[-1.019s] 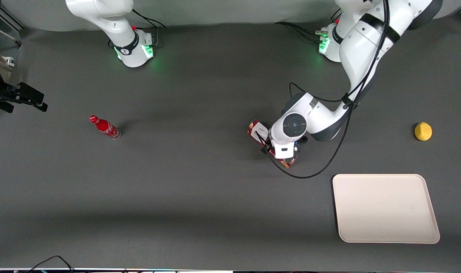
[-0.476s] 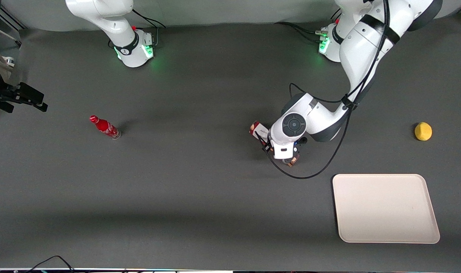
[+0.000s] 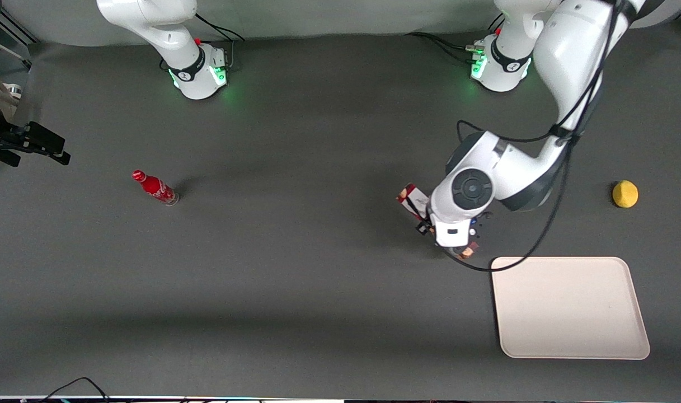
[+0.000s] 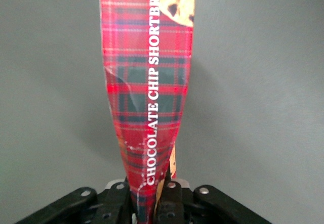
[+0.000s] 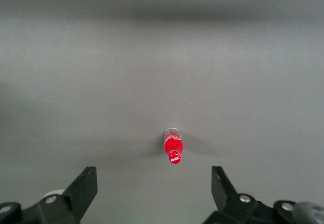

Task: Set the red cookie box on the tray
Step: 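Lift the held box and carry it toward the cream tray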

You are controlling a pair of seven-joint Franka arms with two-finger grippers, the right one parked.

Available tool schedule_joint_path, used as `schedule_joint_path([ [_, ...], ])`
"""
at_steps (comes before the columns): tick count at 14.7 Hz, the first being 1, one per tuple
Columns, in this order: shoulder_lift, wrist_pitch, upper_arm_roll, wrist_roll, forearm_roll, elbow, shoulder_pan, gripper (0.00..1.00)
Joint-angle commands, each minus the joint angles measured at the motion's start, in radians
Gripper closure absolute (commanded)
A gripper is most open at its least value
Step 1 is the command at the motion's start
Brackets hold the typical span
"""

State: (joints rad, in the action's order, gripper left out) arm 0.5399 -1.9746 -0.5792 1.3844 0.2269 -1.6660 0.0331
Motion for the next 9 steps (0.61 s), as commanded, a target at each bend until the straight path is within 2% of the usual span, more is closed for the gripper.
schedule_joint_path([
  [1, -0.077, 0.274, 0.009, -0.126, -0.078, 0.191, 0.013, 1.00],
  [3, -0.104, 0.417, 0.030, -0.236, -0.110, 0.297, 0.037, 1.00],
  [6, -0.121, 0.645, 0.157, -0.489, -0.141, 0.475, 0.037, 1.00],
  [9, -0.121, 0.805, 0.289, -0.747, -0.132, 0.618, 0.039, 1.00],
])
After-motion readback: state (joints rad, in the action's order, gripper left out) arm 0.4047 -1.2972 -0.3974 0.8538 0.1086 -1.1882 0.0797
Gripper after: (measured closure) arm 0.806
